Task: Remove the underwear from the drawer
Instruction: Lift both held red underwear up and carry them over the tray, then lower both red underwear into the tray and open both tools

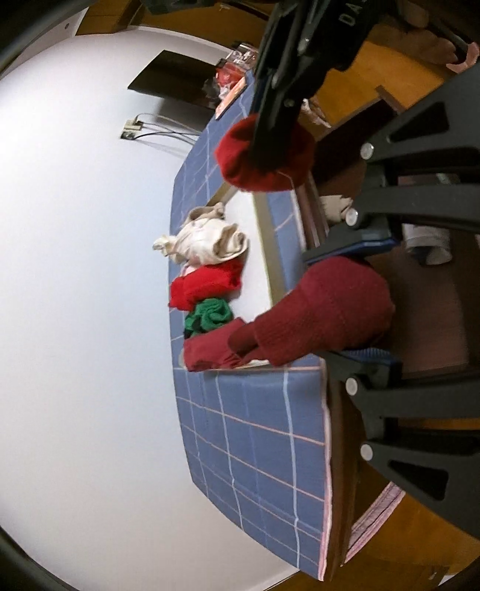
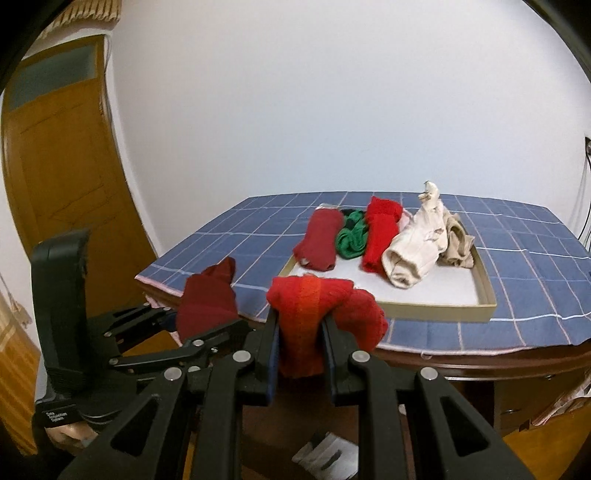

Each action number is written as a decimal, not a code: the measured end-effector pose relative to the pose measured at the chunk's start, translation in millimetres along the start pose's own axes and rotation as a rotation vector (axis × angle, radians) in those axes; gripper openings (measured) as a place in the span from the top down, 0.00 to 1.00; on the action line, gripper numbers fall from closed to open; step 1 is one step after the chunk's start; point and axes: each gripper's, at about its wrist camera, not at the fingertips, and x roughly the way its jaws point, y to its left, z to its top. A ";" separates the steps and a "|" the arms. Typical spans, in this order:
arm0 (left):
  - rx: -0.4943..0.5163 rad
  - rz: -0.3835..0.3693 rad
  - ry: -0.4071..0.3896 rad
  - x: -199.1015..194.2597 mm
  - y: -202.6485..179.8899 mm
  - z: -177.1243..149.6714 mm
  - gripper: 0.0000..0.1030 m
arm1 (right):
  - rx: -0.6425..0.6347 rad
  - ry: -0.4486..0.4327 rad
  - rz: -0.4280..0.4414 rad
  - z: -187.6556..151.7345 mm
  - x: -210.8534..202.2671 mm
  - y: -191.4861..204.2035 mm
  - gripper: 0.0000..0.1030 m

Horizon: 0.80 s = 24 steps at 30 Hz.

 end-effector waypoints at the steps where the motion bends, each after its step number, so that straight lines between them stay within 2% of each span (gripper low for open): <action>1: -0.003 0.004 -0.003 3.6 1.0 4.1 0.62 | 0.004 -0.002 -0.004 3.4 2.2 -3.0 0.79; 12: -0.029 -0.051 -0.033 51.0 15.1 45.8 0.62 | 0.067 0.016 -0.037 32.3 55.2 -35.3 0.79; 19: -0.013 -0.012 0.003 99.4 16.4 61.5 0.62 | 0.099 0.056 -0.063 38.1 102.0 -50.2 0.79; 24: 0.004 0.017 0.037 126.6 19.3 60.5 0.62 | 0.119 0.097 -0.066 35.5 131.2 -59.1 0.79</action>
